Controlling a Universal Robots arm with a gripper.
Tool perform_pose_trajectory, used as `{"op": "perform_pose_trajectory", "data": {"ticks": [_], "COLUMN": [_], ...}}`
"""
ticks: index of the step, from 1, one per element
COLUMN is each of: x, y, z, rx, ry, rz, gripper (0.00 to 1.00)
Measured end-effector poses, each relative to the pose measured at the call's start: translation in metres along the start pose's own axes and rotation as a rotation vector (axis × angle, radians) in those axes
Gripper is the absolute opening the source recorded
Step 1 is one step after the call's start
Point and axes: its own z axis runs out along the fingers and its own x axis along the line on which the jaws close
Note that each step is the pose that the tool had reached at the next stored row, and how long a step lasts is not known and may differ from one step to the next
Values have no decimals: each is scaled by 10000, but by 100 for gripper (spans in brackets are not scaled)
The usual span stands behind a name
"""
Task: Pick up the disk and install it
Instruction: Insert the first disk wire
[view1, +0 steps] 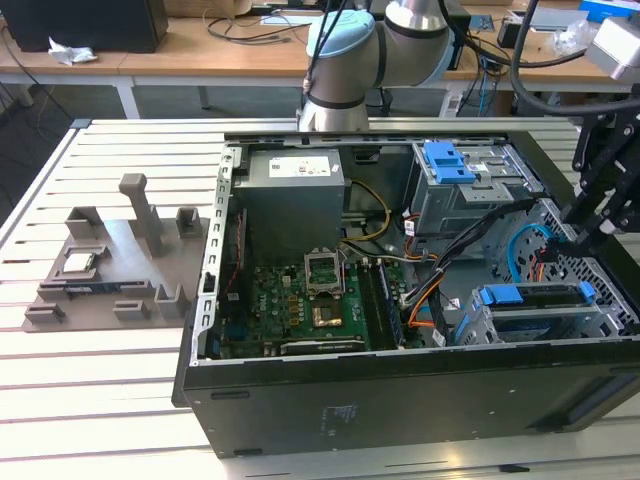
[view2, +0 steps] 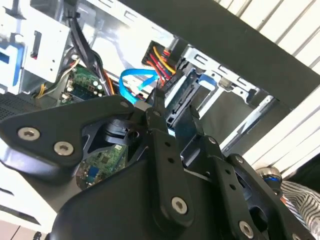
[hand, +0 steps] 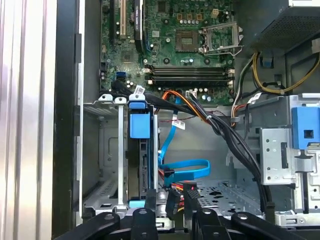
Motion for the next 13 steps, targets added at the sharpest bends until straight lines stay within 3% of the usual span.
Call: {"op": "perform_pose_trajectory", "data": {"ticks": [2, 5, 9, 13], "x": [-16, -100, -92, -92], "y": [-58, -114, -123, -123], "z": [93, 184, 279, 287], "rx": [-15, -38, -37, -37], "ry": [11, 27, 77, 76], "rz": [81, 83, 133, 134], "gripper": [36, 36, 36, 36]}}
